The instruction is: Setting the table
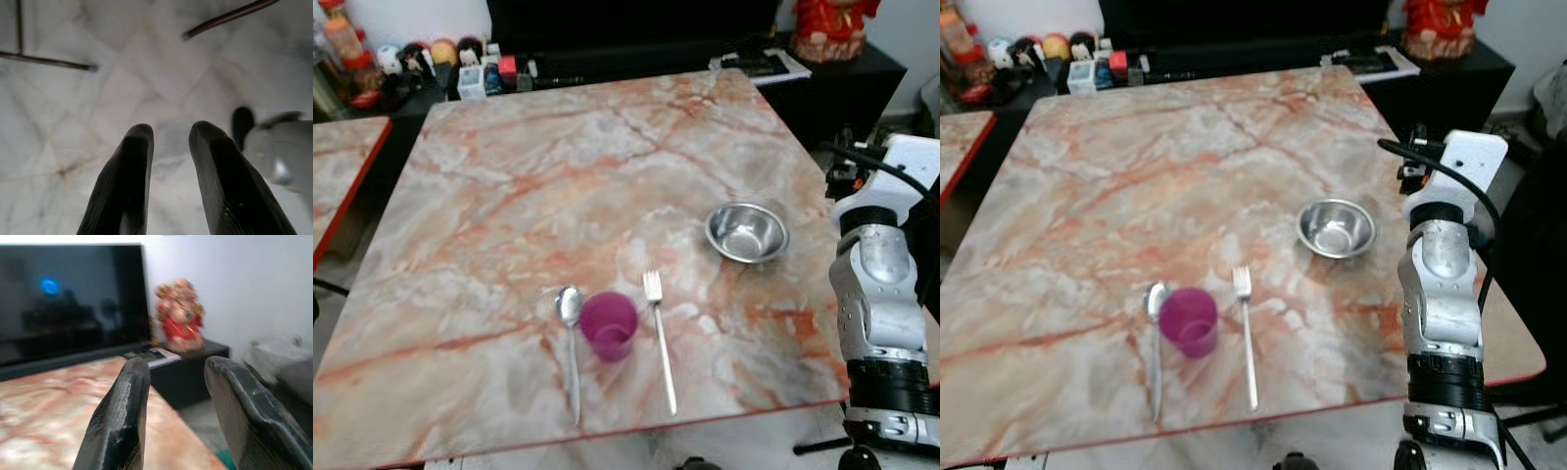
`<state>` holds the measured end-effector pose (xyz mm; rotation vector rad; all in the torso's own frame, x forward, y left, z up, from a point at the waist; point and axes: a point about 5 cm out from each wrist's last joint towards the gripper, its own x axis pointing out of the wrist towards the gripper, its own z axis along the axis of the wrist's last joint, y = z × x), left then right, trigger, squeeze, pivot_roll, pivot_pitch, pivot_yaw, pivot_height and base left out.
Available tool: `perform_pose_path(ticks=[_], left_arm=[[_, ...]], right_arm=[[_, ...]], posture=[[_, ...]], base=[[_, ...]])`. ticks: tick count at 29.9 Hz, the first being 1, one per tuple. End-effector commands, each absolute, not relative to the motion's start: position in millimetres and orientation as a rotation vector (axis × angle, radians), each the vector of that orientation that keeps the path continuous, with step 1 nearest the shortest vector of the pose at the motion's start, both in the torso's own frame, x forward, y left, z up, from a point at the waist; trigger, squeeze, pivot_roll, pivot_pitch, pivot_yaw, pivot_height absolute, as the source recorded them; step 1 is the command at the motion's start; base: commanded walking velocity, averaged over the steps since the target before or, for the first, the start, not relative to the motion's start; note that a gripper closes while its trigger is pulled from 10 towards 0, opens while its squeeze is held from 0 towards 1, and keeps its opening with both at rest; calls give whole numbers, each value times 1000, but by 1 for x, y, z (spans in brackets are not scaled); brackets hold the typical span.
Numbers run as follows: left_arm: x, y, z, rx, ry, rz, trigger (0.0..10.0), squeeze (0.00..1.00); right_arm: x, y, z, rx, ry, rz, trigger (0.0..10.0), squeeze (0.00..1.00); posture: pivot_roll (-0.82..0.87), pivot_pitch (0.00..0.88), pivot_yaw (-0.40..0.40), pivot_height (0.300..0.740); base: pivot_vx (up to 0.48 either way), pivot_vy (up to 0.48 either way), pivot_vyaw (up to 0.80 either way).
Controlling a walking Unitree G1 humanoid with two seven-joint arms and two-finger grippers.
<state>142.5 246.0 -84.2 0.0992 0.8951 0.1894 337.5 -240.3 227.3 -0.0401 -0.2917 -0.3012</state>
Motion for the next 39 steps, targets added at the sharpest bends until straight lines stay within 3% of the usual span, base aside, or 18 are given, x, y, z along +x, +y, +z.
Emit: perform_pose_path(ticks=[1,11,12,17,25,32,33,34,39], left_arm=[[135,253,-85,93,916,219,10000,0],[135,252,-86,88,923,211,10000,0],[133,251,-87,86,932,209,10000,0],[129,251,-89,80,957,211,10000,0],[126,245,-92,70,984,204,10000,0],[124,246,-93,74,996,209,10000,0],[123,247,-93,74,997,210,10000,0],[123,247,-93,73,997,212,10000,0],[122,251,-93,75,1002,215,10000,0]], right_arm=[[338,-236,235,-34,-308,-295,10000,0],[337,-249,225,44,-169,-407,10000,0],[337,-252,223,58,-142,-419,10000,1000],[341,-258,210,151,-22,-463,10000,1000],[350,-235,190,215,99,-355,10000,1000],[358,-230,186,246,121,-337,10000,1000],[359,-229,185,248,126,-327,10000,337],[359,-228,185,249,129,-321,10000,0],[363,-222,179,261,158,-289,10000,0]], posture=[[-73,167,32,740],[-80,174,32,740],[-80,174,32,740],[-80,180,31,740],[-74,182,32,740],[-68,186,34,740],[-68,186,34,740],[-68,186,34,740],[-63,192,32,740]], base=[[0,0,0],[0,0,0],[0,0,0],[0,0,0],[0,0,0],[0,0,0],[0,0,0],[0,0,0],[0,0,0]])
